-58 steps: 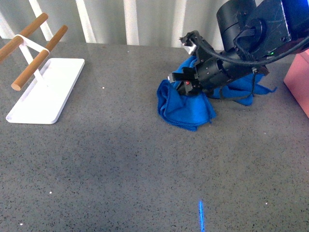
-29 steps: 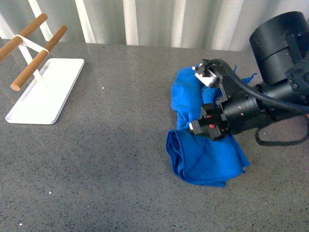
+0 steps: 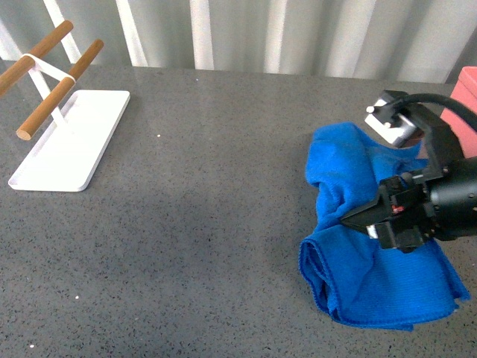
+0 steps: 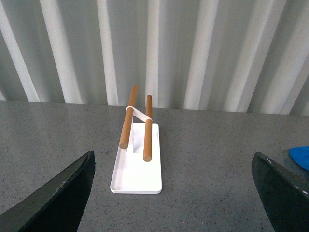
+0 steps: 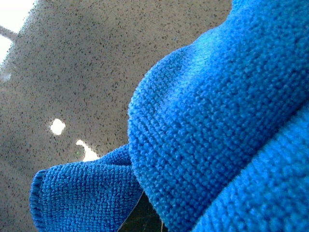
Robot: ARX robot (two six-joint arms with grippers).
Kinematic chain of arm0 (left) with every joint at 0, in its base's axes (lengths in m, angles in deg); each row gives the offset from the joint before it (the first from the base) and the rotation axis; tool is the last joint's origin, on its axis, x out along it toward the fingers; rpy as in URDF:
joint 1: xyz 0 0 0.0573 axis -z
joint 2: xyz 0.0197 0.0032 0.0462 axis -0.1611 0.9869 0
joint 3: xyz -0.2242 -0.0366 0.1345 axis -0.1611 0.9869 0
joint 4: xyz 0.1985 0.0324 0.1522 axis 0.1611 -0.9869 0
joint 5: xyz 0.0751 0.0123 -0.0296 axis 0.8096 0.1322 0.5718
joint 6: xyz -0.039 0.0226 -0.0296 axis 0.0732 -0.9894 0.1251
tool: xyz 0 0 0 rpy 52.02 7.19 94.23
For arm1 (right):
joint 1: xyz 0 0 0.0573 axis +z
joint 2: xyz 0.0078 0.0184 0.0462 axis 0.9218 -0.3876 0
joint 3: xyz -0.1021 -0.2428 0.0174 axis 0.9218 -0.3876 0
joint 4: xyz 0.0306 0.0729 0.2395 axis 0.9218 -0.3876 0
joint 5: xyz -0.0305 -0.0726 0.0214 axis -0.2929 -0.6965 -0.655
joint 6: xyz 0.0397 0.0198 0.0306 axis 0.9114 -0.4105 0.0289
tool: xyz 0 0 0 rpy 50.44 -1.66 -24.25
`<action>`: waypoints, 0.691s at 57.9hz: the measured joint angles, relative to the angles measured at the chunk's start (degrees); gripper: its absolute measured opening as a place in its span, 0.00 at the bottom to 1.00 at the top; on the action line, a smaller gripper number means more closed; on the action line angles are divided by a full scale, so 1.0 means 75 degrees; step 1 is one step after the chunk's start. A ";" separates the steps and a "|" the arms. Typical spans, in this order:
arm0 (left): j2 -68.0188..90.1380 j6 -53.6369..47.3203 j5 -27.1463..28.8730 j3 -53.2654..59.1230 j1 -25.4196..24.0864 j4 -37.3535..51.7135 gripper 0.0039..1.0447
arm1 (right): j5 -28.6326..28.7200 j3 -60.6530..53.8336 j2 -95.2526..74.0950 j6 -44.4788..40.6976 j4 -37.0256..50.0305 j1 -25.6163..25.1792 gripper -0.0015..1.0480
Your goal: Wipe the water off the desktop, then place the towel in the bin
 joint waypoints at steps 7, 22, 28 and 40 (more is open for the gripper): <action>0.0000 0.0000 0.0003 0.0000 0.0000 0.0000 0.94 | 0.0020 -0.0254 0.0399 -0.0283 -0.0265 -0.0233 0.05; 0.0000 0.0000 0.0000 0.0000 0.0000 0.0000 0.94 | -0.0055 -0.0189 0.0714 -0.1169 -0.0965 -0.1218 0.05; 0.0000 0.0000 0.0000 0.0000 0.0000 0.0000 0.94 | -0.0184 0.0009 0.0697 -0.1445 -0.1148 -0.1574 0.05; 0.0000 0.0000 0.0003 0.0000 0.0000 0.0000 0.94 | -0.0443 0.0589 0.0536 -0.1950 -0.1364 -0.2200 0.05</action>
